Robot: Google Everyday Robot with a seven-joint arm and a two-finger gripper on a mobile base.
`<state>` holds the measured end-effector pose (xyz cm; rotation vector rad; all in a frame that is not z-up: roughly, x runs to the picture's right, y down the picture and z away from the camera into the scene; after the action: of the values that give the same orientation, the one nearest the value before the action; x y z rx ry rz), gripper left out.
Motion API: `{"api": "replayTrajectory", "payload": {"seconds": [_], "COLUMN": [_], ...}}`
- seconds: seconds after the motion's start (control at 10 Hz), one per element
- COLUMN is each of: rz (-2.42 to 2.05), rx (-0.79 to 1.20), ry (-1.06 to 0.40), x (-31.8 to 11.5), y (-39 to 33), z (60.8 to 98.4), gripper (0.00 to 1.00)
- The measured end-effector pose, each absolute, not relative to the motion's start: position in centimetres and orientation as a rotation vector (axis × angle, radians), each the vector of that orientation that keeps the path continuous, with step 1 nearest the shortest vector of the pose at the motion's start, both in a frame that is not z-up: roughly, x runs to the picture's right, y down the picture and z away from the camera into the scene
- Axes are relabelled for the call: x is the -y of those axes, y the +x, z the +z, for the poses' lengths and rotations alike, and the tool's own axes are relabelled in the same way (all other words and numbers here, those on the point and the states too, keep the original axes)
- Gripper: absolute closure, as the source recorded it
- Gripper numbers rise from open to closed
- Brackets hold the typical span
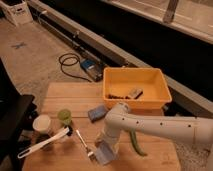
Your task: Place towel in tray
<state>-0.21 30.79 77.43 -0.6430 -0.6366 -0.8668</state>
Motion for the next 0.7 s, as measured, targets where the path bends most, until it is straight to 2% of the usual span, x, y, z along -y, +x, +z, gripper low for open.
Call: {"api": "replayTrajectory", "payload": {"seconds": [0.1,0.3,0.4,0.6,0.7], "rz": [-0.870,-0.870,-0.870,-0.872,-0.875], "rx": [0.636,0.630,0.628,0.628,0.629], "ry": [-0.643,-0.652,-0.653,-0.650,-0.652], "x": [-30.80,-30.74,-30.48,-30.19,-30.14], "y": [-0.10,0.50,0.72,0.79,0.69], "z": [77.34,77.09,76.88,76.72,76.65], "gripper": [0.56,0.71,0.87,0.99,1.00]}}
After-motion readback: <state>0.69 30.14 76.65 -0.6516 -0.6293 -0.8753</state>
